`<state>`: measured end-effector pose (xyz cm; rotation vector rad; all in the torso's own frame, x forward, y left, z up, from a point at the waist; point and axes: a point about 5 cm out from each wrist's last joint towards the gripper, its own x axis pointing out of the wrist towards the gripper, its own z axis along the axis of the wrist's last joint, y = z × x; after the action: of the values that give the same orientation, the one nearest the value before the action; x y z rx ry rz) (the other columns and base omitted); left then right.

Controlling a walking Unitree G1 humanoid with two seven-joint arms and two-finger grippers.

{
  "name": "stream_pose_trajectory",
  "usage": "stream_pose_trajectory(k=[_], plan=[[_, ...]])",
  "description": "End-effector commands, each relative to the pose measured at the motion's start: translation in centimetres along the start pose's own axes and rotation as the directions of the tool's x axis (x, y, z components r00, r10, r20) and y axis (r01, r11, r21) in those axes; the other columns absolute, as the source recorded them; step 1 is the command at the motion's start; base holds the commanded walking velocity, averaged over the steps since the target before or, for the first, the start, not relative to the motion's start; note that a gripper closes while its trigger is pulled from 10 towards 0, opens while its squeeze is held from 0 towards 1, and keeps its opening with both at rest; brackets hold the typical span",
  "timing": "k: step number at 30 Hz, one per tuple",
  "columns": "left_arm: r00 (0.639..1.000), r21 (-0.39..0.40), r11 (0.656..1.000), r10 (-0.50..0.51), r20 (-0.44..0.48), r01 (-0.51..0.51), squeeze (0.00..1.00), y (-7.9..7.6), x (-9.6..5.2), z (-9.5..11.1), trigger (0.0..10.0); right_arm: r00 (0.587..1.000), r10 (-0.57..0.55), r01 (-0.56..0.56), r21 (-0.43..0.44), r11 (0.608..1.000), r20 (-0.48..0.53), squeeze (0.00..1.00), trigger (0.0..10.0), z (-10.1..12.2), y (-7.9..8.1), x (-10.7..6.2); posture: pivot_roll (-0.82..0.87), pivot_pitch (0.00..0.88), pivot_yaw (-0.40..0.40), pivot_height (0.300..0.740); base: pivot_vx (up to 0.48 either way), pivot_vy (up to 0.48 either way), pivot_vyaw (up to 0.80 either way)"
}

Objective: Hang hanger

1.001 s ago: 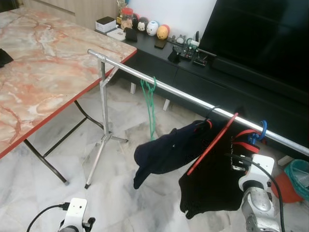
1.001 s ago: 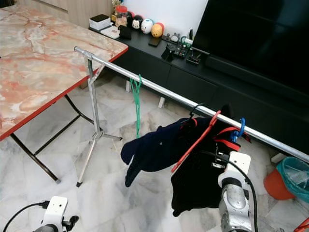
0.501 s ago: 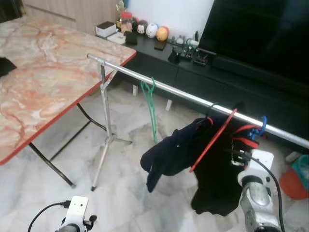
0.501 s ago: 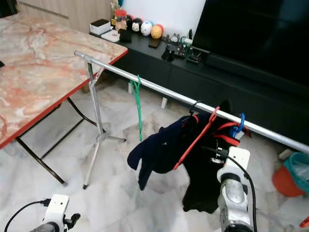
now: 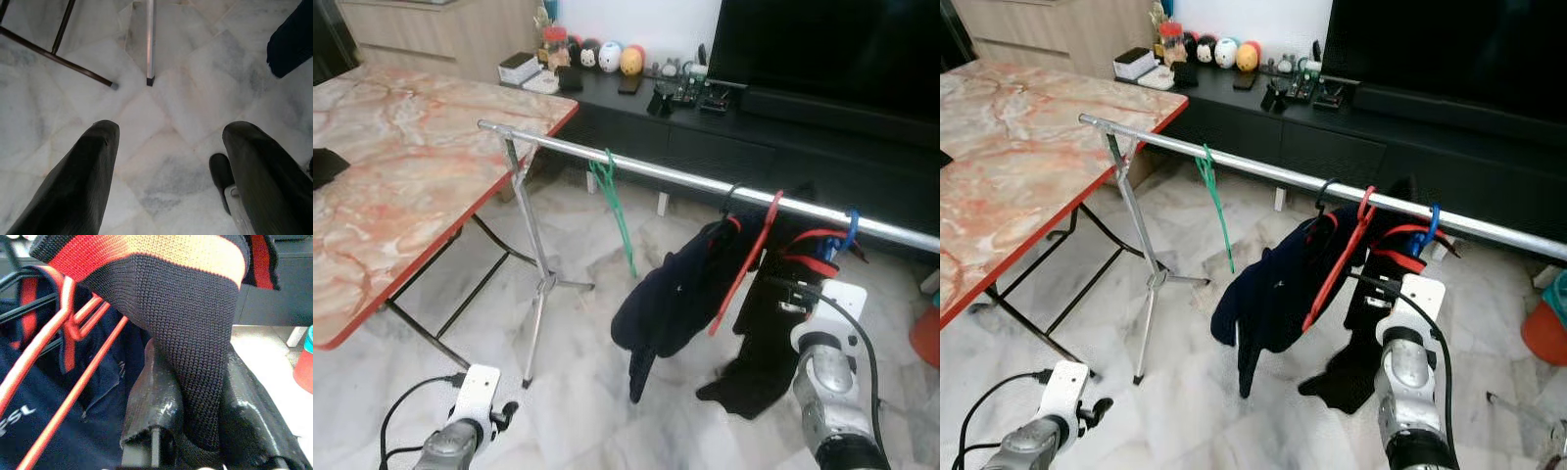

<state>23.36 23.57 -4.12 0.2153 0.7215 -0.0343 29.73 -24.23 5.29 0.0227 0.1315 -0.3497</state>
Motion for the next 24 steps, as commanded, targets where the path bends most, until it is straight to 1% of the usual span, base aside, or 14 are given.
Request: stream_pose_trajectory(k=[1,2,7,13,17,24], plan=[[1.0,0.015,1.0,-0.012,0.0,0.012,0.0,-0.1,0.0,-0.1,10.0,0.999,-0.009,0.008,0.009,1.0,0.048,0.0,10.0,1.3,-0.1,0.6,0.01,0.0,0.027,0.74,-0.259,0.0,0.0],[1.0,0.016,1.0,-0.02,0.007,0.02,0.0,-0.5,0.1,0.1,10.0,0.999,-0.001,0.001,-0.002,1.0,0.047,0.0,10.0,1.4,0.1,0.7,0.0,0.0,0.021,0.74,-0.266,0.0,0.0],[0.999,0.016,0.999,-0.034,0.025,0.033,0.0,-1.2,0.2,0.5,10.0,0.998,0.015,-0.015,-0.005,1.0,0.061,0.0,10.0,1.9,0.2,0.9,-0.01,0.0,0.014,0.74,-0.274,0.0,0.0],[0.998,0.019,0.998,-0.06,0.023,0.059,0.0,-2.1,0.2,0.2,10.0,0.998,0.01,-0.009,-0.017,1.0,0.056,0.0,10.0,1.9,-0.1,1.0,-0.02,0.0,0.013,0.74,-0.281,0.0,0.0],[0.998,0.019,0.998,-0.068,0.02,0.067,0.0,-2.4,0.3,0.2,10.0,0.999,0.009,-0.008,-0.028,1.0,0.04,0.0,10.0,1.8,-0.2,1.2,-0.02,0.0,0.001,0.74,-0.286,0.0,0.0],[0.998,0.006,0.998,-0.066,0.017,0.066,0.0,-2.6,0.3,0.2,10.0,0.999,0.017,-0.016,-0.03,0.999,0.034,0.0,10.0,1.8,0.0,1.4,-0.03,0.0,-0.003,0.74,-0.288,0.0,0.0]])
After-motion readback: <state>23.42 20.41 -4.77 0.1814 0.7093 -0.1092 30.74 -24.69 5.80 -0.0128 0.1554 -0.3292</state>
